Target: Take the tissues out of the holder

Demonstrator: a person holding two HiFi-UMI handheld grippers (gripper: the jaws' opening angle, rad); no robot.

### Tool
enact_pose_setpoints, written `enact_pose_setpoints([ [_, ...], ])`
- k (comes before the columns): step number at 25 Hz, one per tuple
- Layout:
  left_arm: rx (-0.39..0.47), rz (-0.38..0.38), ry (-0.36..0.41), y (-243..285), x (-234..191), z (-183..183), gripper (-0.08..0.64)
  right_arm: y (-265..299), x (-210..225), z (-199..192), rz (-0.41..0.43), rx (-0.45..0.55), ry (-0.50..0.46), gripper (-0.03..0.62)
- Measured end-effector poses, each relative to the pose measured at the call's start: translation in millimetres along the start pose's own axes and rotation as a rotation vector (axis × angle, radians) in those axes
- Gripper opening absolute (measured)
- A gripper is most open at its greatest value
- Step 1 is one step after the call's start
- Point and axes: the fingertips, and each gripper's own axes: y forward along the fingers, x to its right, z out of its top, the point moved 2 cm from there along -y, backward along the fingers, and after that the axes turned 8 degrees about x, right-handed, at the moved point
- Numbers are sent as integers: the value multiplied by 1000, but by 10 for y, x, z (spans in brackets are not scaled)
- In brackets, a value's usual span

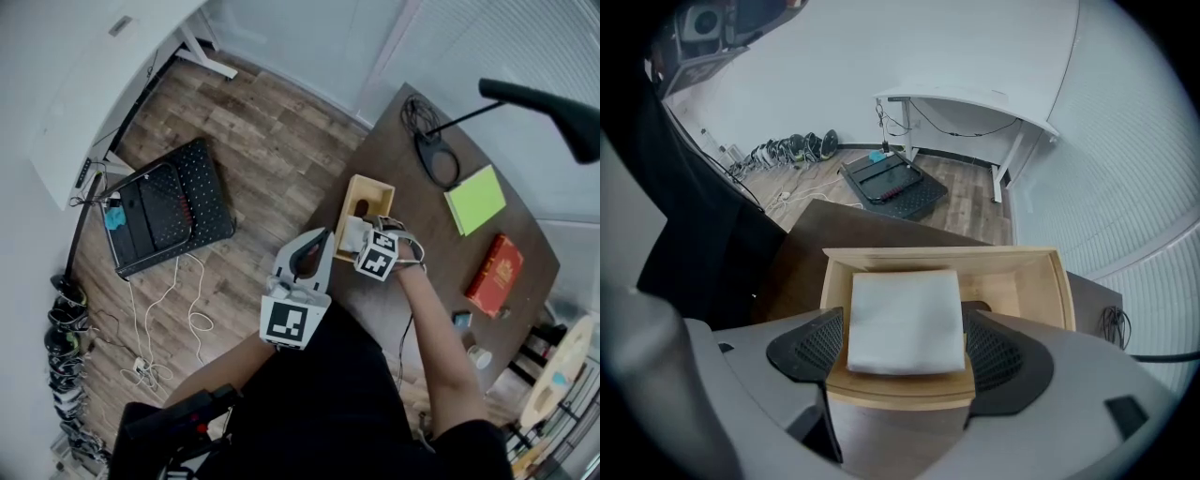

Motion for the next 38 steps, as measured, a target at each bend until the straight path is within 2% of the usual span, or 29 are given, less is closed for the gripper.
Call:
enact_pose_setpoints([
  [5, -6, 14, -5, -18, -47, -33, -2, 64, 26, -32, 6, -28, -20, 398],
  [9, -7, 4, -23, -31, -74, -37, -2, 114, 64, -47, 23, -43, -13, 439],
  [14, -10, 13, -25, -79, -115, -57, -2, 222, -4, -54, 49, -68, -36, 439],
  [18, -10, 30, -26, -78, -168, -68, -2, 274, -5, -84, 25, -83, -53, 439],
  [26, -8, 41, -14, -163, -270, -50, -2, 306, -10, -52, 32, -99, -51, 439],
  [38, 6, 35, -35, -261, -228, -35, -2, 125, 15, -85, -36, -127, -57, 437],
])
